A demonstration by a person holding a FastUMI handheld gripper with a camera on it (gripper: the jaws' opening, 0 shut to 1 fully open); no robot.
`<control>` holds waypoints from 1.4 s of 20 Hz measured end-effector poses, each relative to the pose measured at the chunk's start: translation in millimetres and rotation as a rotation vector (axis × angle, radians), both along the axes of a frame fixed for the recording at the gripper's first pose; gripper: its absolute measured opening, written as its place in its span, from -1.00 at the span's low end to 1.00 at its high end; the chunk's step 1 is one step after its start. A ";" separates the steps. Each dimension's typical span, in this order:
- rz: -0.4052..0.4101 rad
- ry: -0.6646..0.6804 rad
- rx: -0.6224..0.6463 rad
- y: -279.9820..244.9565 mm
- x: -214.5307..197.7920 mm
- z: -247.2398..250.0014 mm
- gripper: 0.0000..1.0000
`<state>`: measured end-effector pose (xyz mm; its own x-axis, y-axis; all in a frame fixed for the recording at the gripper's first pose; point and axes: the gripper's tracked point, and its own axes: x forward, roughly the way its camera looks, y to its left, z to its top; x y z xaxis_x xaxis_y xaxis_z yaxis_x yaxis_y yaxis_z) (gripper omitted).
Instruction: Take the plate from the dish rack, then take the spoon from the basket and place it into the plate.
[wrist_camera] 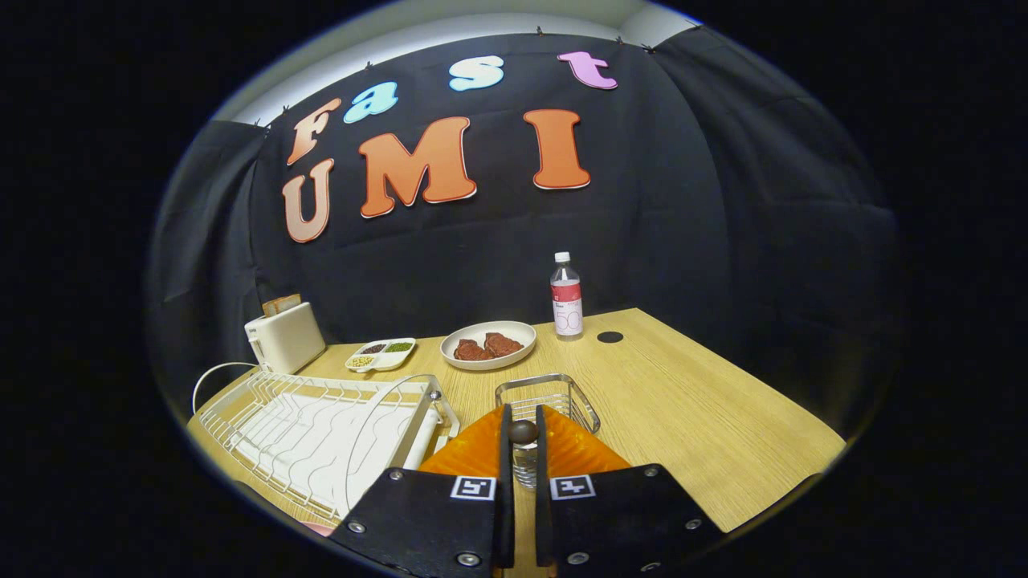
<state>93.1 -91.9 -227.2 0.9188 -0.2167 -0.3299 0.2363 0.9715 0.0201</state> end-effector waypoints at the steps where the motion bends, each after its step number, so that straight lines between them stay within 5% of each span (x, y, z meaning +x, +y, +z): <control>1: -0.002 0.008 0.000 0.4 1.7 1.2 -0.80; 15: 0.043 -0.138 -0.104 10.3 -5.4 100.9 -0.82; 28: 0.185 -0.219 -0.111 55.4 -45.4 157.4 -0.82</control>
<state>47.7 -36.5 -69.9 0.9926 -0.0631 -0.1034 0.0574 0.9967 -0.0575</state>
